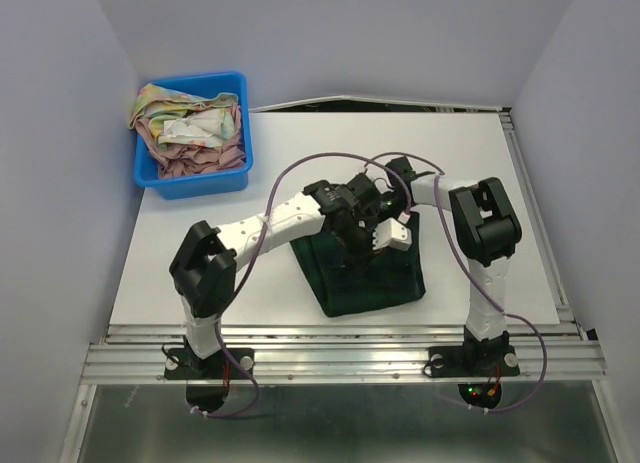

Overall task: Fold and stack the skirts
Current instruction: Fold the skirt

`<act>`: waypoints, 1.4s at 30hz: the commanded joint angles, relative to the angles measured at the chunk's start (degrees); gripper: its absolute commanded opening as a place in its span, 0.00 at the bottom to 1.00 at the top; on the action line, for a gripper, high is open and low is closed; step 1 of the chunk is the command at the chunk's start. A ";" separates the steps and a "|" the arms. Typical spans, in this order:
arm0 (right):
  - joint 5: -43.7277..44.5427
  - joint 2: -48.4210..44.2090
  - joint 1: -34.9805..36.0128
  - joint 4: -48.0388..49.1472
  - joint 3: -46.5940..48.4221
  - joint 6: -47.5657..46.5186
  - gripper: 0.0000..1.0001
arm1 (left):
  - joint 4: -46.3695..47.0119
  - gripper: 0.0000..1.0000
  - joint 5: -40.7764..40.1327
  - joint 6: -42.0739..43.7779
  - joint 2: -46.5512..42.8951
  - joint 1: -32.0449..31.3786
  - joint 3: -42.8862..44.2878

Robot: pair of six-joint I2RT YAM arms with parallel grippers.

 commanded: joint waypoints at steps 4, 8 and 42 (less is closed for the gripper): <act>4.28 0.02 6.08 1.65 -10.76 0.59 0.55 | -4.27 0.00 -3.27 5.28 2.97 2.07 8.53; 3.30 -2.61 6.88 2.10 -11.75 1.48 0.55 | -2.08 0.00 -3.01 6.16 3.42 2.52 4.68; -0.39 4.15 3.45 -2.30 -5.59 -2.83 0.14 | 2.75 0.00 -4.23 3.96 3.32 11.57 2.56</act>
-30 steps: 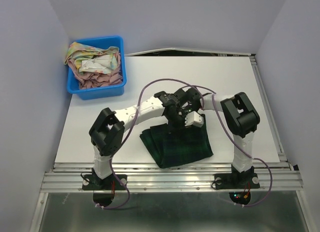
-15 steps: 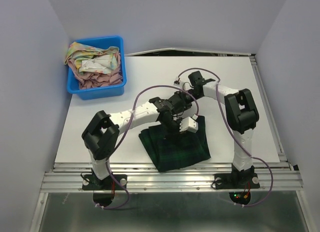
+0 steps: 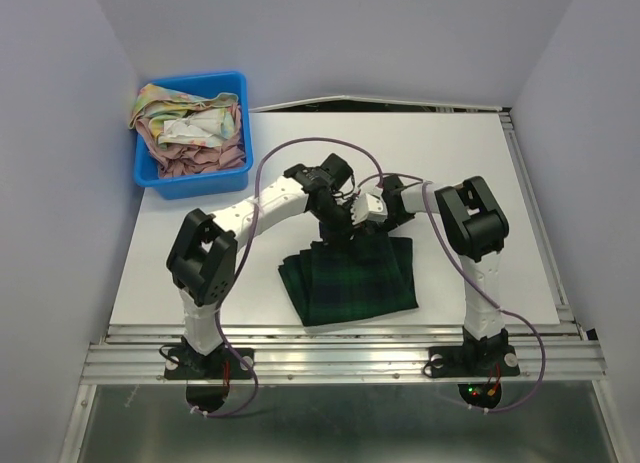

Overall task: Fold and stack the skirts
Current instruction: Fold the skirt

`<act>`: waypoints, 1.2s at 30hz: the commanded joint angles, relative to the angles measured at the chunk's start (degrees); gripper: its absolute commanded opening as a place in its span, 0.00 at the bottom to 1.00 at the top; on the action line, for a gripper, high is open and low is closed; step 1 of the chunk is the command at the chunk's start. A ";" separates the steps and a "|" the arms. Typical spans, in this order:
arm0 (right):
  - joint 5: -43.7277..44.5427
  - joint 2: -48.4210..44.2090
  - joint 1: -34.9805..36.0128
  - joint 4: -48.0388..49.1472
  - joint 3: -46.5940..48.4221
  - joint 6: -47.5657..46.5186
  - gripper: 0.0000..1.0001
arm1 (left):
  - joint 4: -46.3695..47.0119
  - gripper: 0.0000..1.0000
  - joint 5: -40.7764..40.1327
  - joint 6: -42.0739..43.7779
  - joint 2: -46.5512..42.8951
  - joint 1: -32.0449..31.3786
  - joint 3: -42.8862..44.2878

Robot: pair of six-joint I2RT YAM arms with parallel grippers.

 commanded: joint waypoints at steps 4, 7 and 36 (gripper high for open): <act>6.39 -0.53 0.72 1.57 -1.96 -3.02 0.13 | 5.17 0.00 -4.57 0.99 2.22 2.13 0.74; 6.47 0.00 0.72 1.57 -1.61 -2.67 0.14 | 7.73 0.00 -5.63 1.52 3.53 2.22 -0.14; 39.70 -0.16 -16.06 -5.37 19.05 6.83 0.39 | 14.60 0.32 -9.33 -2.70 15.84 3.71 1.16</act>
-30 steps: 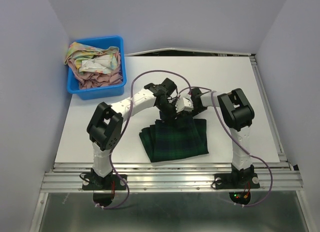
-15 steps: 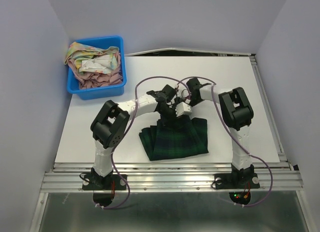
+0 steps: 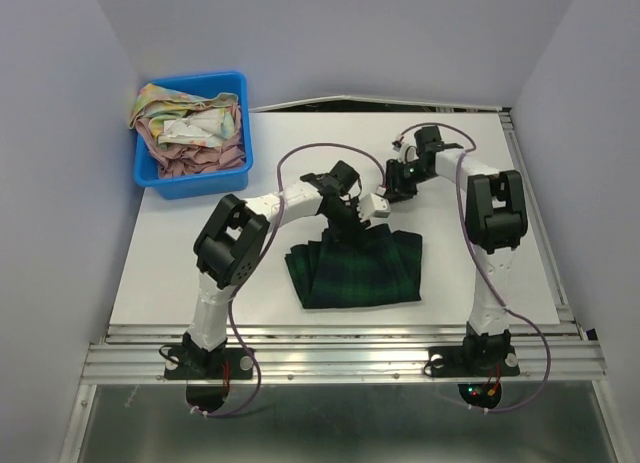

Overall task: Fold and stack the skirts
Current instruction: Fold the skirt, then neatly place the folded skirt to the corner

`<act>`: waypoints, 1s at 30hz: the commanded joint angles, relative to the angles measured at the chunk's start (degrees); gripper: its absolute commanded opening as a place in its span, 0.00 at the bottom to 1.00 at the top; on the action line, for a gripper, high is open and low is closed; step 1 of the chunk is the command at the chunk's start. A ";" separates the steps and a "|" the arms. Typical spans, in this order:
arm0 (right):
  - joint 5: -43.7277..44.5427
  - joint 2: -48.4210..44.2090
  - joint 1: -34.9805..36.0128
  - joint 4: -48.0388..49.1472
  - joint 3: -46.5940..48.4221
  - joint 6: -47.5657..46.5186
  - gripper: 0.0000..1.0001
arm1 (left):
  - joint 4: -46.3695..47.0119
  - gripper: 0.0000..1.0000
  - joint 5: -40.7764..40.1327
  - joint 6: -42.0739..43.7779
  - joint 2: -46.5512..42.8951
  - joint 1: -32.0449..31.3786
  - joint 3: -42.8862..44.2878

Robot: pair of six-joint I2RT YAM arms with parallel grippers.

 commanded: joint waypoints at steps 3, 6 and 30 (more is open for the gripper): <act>11.50 -10.95 -6.77 -5.55 -2.75 -6.53 0.57 | -6.35 0.50 -2.90 -0.28 2.99 2.78 8.89; 8.08 -22.54 -7.30 -8.01 -6.26 -10.33 0.64 | -9.35 0.58 -3.33 -1.86 -0.09 3.83 14.51; -15.98 -26.85 3.25 3.93 -33.96 -2.95 0.57 | 22.28 0.50 8.55 -34.64 -21.73 8.84 -24.85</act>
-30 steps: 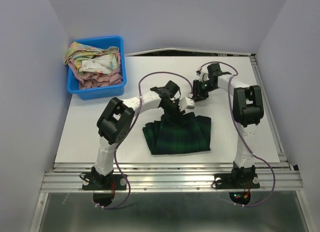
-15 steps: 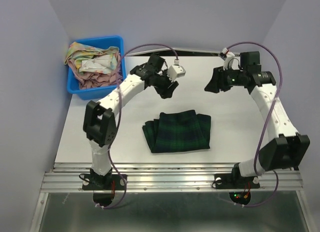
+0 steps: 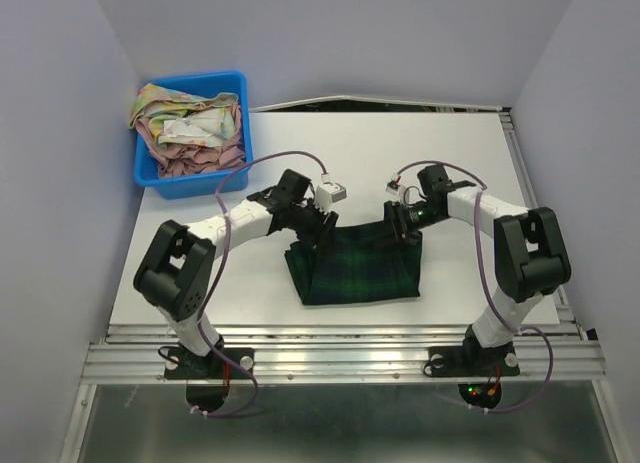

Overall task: Fold and stack the skirts
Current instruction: Neatly place the folded skirt to the corner

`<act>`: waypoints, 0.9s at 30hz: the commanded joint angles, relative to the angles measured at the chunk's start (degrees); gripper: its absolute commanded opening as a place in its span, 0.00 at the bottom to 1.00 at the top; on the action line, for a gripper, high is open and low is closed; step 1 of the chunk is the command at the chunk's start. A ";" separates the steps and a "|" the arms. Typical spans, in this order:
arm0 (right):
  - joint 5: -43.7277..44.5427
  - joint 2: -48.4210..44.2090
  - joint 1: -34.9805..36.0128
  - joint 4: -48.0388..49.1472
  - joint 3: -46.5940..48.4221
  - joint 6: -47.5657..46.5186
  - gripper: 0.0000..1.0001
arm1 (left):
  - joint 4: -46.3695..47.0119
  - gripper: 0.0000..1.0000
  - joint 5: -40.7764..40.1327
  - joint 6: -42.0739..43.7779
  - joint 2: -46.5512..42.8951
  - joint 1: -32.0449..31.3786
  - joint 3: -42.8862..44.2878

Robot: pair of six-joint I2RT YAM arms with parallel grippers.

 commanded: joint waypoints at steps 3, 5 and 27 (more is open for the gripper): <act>10.18 6.34 -1.60 8.09 0.18 2.04 0.56 | 7.11 0.49 -2.01 -2.62 8.03 1.59 0.35; 16.94 6.70 -1.61 9.23 0.18 2.92 0.57 | 7.20 0.49 -2.80 -1.21 10.14 1.77 1.49; 41.05 -9.29 -3.64 0.54 13.63 3.96 0.89 | 2.29 0.98 -30.12 1.61 -14.17 2.12 16.18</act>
